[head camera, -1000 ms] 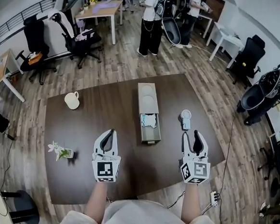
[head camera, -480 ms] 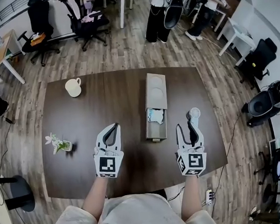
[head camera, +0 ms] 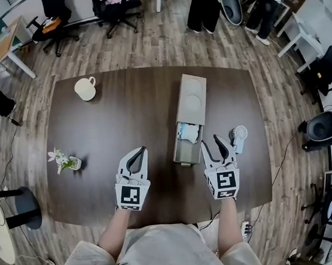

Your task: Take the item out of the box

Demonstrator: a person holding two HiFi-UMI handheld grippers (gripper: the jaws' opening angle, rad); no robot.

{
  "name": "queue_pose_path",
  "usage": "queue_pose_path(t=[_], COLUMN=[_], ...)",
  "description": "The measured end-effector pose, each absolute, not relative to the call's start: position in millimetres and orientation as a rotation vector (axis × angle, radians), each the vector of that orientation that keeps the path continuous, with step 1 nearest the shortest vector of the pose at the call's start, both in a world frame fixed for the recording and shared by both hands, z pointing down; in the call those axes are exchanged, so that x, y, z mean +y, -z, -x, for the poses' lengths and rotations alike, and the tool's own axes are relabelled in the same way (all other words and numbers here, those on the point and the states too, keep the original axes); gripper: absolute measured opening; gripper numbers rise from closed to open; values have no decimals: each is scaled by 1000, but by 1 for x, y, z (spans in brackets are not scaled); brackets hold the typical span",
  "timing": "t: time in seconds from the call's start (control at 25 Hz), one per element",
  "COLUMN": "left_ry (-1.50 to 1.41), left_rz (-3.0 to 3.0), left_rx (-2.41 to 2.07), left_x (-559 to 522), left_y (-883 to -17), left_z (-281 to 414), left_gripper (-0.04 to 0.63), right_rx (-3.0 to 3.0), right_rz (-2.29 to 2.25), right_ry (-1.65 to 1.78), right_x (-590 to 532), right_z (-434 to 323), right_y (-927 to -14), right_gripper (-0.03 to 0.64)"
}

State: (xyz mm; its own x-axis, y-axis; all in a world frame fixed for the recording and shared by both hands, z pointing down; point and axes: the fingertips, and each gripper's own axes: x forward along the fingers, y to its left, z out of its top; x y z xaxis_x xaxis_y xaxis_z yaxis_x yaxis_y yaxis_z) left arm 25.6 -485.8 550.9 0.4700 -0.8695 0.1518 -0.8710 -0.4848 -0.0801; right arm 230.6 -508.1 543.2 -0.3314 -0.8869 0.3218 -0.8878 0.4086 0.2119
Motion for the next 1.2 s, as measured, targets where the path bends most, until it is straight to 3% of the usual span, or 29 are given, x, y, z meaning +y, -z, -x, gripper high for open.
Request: queue_pose_path(t=[0.92, 1.2], left_ry=[-438, -427], left_rz=[-2483, -2449], left_rx=[-1635, -1645], left_x=[-492, -496], left_y=[-622, -630], left_z=[-6, 3], left_gripper=[2, 2], right_rx=[-1909, -1791], right_rz=[-799, -769], right_ry=[-5, 24], right_x=[-555, -560], right_z=[-195, -197], right_y=[-703, -722], right_gripper=[183, 79])
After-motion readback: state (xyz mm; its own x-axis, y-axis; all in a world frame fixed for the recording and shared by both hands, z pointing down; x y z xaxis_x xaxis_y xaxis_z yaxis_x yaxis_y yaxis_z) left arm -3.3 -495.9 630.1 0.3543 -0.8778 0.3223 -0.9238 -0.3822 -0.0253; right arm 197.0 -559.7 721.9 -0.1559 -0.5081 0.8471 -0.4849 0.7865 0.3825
